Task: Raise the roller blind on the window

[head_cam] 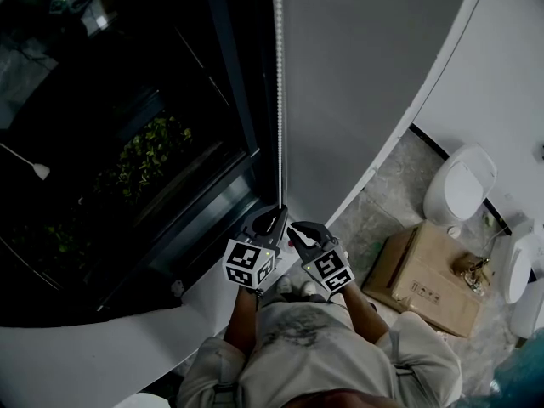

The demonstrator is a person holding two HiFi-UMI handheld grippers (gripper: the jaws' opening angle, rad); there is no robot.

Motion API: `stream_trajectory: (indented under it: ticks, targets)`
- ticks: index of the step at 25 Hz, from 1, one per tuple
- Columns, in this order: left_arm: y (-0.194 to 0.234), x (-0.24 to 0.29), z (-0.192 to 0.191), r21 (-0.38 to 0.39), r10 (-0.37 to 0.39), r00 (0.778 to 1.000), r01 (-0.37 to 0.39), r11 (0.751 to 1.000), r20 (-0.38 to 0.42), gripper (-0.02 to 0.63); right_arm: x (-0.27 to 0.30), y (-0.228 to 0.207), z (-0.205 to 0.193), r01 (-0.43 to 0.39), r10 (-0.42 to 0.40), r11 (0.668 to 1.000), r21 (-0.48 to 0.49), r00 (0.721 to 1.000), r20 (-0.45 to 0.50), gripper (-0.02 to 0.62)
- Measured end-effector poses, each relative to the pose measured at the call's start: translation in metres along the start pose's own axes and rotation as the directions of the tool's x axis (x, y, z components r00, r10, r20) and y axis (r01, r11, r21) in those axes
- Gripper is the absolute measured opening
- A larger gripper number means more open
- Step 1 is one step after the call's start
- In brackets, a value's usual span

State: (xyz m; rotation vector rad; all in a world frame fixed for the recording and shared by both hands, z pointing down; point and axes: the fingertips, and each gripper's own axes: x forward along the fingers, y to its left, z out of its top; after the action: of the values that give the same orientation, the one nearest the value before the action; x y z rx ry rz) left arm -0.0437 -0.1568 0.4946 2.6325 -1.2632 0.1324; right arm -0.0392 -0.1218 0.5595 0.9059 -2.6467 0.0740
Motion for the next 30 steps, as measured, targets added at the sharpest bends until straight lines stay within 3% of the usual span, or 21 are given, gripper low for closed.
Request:
stream_trajectory:
  ticks: [10,16,25,30]
  targets:
    - [0.004,0.002,0.002,0.004,0.006,1.0,-0.006,1.0,0.001,0.023,-0.044,-0.026,0.125,0.027,-0.03,1.0,0.015,0.971,0.238,0.046]
    - [-0.001,0.004,0.0,0.003,-0.006,1.0,0.006,1.0,0.0,0.023,-0.059,-0.032,0.203,0.01,-0.001,1.0,-0.021,0.918,0.396,0.054]
    - [-0.007,0.007,-0.001,0.0,-0.022,1.0,0.022,1.0,0.003,0.023,-0.06,-0.042,0.268,0.004,0.026,0.998,-0.065,0.891,0.453,0.069]
    - [-0.009,0.007,0.0,-0.002,-0.024,1.0,0.024,1.0,0.007,0.023,-0.058,-0.047,0.279,0.032,-0.004,0.998,-0.053,0.894,0.449,0.012]
